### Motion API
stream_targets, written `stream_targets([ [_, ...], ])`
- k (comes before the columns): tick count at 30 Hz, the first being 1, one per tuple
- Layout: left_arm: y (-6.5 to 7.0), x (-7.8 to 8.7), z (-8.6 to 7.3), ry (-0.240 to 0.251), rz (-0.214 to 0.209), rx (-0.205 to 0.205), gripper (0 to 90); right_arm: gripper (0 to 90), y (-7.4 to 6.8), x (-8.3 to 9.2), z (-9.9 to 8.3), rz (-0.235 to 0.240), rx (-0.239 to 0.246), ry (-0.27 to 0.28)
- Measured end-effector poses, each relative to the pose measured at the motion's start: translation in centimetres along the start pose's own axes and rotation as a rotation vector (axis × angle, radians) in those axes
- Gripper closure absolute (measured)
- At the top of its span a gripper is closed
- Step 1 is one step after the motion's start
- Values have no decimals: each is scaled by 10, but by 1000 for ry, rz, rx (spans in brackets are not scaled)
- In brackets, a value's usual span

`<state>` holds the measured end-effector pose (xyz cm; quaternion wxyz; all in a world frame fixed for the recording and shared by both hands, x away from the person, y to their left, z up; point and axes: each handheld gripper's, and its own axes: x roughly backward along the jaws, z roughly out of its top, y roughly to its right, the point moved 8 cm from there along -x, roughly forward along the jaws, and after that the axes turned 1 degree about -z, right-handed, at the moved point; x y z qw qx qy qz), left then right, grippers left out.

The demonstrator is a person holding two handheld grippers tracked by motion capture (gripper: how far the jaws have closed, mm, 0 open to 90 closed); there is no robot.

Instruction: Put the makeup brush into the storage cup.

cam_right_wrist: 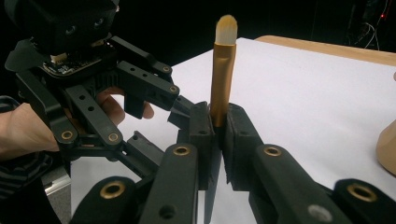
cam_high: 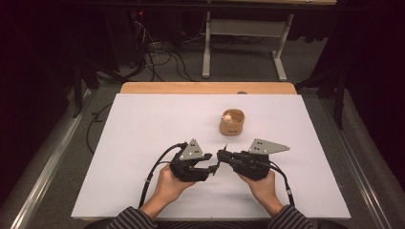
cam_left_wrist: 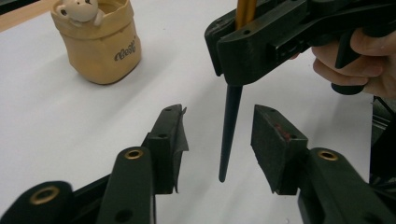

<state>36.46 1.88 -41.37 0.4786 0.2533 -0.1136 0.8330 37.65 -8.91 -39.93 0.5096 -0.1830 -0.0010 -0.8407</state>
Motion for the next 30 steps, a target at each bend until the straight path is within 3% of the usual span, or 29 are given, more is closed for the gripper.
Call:
stream_targets([
  [14,-5,15,2,43,24,21,435,856,1,3,3,-8,6,9],
  [22,-13,33,-3,52,35,62,420,856,1,3,4,-5,6,9],
  [30,-21,51,-8,55,75,70,415,856,-1,2,4,5,13,5],
])
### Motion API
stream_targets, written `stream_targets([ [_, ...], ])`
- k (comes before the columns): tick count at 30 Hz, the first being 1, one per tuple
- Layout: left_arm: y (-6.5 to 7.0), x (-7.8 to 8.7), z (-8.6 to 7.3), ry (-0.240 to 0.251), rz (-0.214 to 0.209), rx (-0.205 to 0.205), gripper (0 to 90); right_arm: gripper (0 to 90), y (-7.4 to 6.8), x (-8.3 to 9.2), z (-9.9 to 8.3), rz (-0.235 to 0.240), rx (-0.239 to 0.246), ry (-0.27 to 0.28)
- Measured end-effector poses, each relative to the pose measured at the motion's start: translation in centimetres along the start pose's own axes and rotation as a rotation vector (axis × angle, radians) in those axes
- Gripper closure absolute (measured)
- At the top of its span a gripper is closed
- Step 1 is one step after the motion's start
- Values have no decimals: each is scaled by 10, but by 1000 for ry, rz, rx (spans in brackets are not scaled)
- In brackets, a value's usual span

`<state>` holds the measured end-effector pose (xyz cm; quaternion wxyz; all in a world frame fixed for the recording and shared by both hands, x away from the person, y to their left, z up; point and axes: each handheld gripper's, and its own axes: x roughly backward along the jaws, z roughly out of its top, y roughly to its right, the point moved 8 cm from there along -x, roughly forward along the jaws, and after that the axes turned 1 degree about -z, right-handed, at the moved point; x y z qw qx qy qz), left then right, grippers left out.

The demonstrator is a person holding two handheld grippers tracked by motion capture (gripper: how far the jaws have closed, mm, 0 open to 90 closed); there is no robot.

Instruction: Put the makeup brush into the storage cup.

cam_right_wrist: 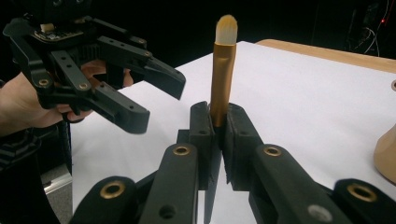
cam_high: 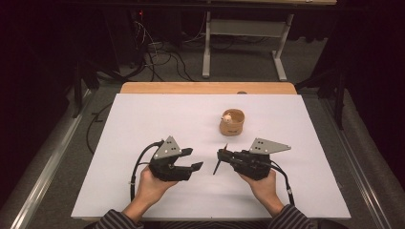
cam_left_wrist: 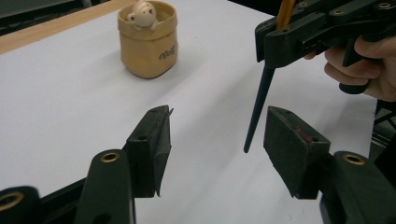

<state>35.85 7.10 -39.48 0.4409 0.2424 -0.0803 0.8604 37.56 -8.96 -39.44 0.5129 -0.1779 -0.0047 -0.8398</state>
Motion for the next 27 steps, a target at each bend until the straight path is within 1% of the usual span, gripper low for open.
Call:
stream_targets([
  [8,-12,15,-8,11,41,20,410,856,0,-1,-1,0,2,-6],
  [10,-14,18,-9,18,48,31,408,856,0,-1,-1,0,0,-10],
  [17,-21,26,-12,34,71,42,404,856,0,-1,-2,-1,-1,-12],
  [24,-34,42,-22,54,125,68,403,856,1,-1,-2,-3,-2,-15],
  [27,-39,48,-28,61,141,86,402,856,1,0,-2,-5,-2,-16],
])
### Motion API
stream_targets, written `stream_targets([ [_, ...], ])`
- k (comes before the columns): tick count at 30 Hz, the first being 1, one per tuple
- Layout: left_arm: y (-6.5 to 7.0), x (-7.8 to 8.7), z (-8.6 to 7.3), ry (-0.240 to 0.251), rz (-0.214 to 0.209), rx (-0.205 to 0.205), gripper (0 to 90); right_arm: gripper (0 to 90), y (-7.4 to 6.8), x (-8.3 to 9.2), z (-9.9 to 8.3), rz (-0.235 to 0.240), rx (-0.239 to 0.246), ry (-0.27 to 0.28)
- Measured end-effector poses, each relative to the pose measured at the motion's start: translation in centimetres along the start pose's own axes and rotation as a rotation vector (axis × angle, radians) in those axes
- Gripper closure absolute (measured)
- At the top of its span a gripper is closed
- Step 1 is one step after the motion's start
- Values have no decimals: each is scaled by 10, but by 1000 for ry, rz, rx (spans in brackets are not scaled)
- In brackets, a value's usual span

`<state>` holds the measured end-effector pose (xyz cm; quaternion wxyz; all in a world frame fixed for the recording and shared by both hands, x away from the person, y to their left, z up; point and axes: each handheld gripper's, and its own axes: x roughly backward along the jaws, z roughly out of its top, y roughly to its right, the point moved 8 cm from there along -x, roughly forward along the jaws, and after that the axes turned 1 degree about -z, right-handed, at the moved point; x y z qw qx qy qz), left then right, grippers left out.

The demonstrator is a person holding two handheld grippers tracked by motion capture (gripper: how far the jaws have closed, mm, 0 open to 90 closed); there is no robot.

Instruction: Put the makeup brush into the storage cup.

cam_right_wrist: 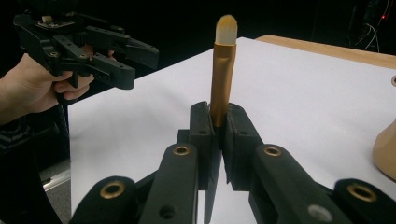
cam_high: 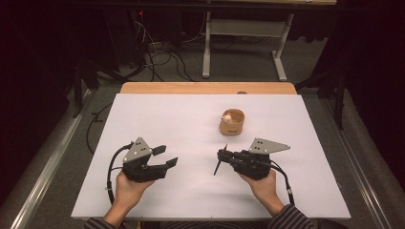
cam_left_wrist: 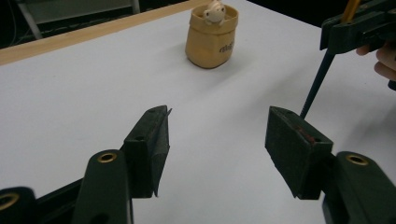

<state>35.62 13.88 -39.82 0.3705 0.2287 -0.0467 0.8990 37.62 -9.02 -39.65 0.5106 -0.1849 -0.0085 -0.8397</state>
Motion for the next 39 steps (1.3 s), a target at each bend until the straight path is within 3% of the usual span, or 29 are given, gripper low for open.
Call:
stream_targets([
  [8,-15,11,-6,45,40,53,402,856,0,0,-1,-1,5,-6],
  [21,-30,16,-13,82,105,83,400,856,5,7,0,-22,12,-10],
  [26,-42,20,-17,102,136,119,400,856,8,9,0,-32,12,-15],
  [39,-54,16,-30,92,153,121,399,856,15,12,0,-48,8,-33],
])
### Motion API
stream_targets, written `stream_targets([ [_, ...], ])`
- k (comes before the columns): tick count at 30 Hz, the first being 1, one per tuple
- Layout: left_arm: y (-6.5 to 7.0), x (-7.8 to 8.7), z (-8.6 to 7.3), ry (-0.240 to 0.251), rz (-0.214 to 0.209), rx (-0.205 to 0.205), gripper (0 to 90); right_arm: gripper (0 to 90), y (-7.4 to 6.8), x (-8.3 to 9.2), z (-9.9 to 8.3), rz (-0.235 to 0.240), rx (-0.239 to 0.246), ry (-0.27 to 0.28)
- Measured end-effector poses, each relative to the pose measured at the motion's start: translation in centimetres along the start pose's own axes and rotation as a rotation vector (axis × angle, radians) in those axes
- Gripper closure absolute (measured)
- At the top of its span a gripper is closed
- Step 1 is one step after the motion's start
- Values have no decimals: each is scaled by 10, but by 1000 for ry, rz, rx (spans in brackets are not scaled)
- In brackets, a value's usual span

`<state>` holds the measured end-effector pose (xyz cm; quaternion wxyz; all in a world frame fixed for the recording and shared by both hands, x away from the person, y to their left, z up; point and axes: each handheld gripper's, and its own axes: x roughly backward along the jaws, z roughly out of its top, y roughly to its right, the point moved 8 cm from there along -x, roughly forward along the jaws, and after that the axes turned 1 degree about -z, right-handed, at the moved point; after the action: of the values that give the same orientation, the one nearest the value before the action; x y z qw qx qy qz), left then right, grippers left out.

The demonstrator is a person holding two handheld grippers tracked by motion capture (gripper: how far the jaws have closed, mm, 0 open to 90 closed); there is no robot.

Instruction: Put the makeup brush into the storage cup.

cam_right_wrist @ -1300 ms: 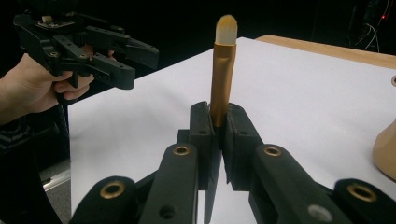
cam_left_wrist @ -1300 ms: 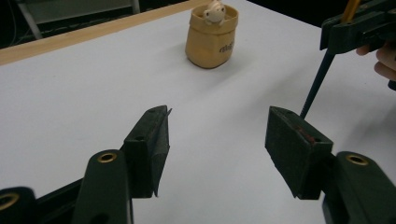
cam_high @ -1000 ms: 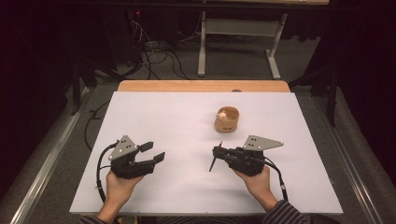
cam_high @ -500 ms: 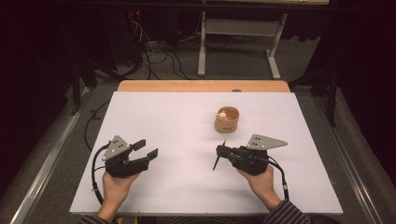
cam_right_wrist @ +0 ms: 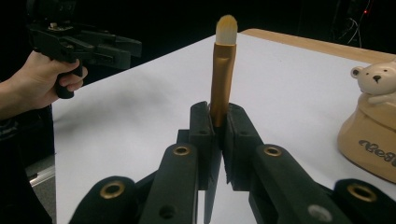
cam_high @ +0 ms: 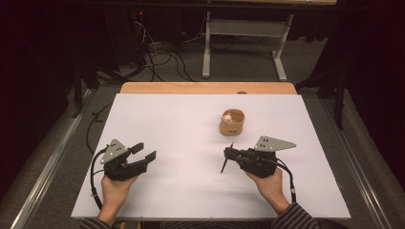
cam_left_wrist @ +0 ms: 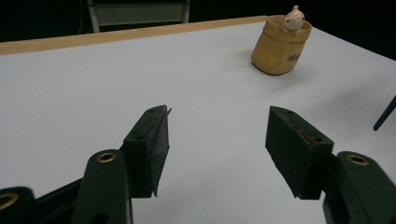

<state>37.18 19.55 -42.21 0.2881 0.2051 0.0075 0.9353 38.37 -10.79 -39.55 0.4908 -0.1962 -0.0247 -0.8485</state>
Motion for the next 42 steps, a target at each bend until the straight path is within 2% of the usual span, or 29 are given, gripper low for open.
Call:
stream_targets([
  [8,-2,-3,-9,-3,17,-11,381,856,2,1,-1,1,-4,-4],
  [19,-7,-4,-12,3,37,14,359,856,6,4,0,-8,-8,-4],
  [30,-9,-5,-13,9,58,-6,325,856,13,10,3,-33,-3,-3],
  [37,-12,-3,-12,21,62,27,311,856,19,15,6,-44,-7,6],
  [42,-13,-2,-11,24,59,35,301,855,24,16,7,-60,-7,1],
])
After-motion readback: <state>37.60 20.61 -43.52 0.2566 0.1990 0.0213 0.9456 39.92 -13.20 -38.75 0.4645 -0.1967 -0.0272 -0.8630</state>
